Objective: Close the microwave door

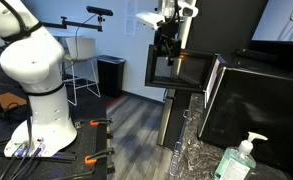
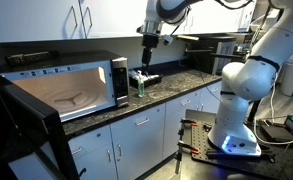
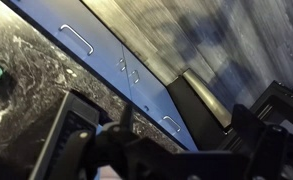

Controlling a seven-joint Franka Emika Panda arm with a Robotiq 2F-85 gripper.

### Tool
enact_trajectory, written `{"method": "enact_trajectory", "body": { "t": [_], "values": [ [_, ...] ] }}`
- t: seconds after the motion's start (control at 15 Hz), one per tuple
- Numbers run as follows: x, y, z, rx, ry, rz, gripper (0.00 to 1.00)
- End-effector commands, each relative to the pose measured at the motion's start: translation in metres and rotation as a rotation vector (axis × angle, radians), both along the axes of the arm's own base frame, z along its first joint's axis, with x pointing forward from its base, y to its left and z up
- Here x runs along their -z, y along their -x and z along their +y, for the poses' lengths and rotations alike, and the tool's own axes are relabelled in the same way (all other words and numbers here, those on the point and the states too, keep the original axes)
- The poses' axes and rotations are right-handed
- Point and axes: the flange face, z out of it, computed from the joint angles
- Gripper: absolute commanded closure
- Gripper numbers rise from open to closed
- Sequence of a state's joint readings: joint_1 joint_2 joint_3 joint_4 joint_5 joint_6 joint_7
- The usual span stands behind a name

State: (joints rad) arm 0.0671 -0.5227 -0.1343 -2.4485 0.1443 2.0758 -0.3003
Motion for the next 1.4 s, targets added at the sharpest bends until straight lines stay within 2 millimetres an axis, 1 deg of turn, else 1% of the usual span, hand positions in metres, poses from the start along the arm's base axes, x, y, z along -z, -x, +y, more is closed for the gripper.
{"method": "enact_trajectory", "body": {
  "t": [0.0, 0.2, 0.27, 0.33, 0.4, 0.47, 0.6, 0.87, 0.93, 1.0, 1.07, 1.2, 1.33],
  "values": [
    [-0.01, -0.062, 0.048, -0.147, 0.033, -0.048, 0.0],
    [-0.02, -0.101, 0.086, -0.264, 0.058, -0.079, 0.0],
    [-0.018, -0.106, 0.098, -0.326, 0.064, -0.045, 0.0],
    [-0.018, -0.119, 0.107, -0.373, 0.074, -0.003, 0.0],
    [-0.014, -0.093, 0.094, -0.29, 0.075, -0.048, 0.0],
    [-0.013, -0.103, 0.102, -0.322, 0.079, -0.029, 0.0],
    [-0.011, -0.115, 0.108, -0.344, 0.081, -0.014, 0.0],
    [-0.011, -0.119, 0.108, -0.345, 0.081, -0.011, 0.0],
    [-0.007, -0.125, 0.112, -0.365, 0.067, 0.018, 0.0],
    [-0.005, -0.137, 0.121, -0.401, 0.026, 0.003, 0.0],
    [-0.004, -0.145, 0.128, -0.406, -0.004, 0.008, 0.0],
    [-0.005, -0.162, 0.146, -0.439, -0.087, -0.007, 0.0],
    [-0.01, -0.175, 0.167, -0.464, -0.132, 0.007, 0.0]
  ]
}}
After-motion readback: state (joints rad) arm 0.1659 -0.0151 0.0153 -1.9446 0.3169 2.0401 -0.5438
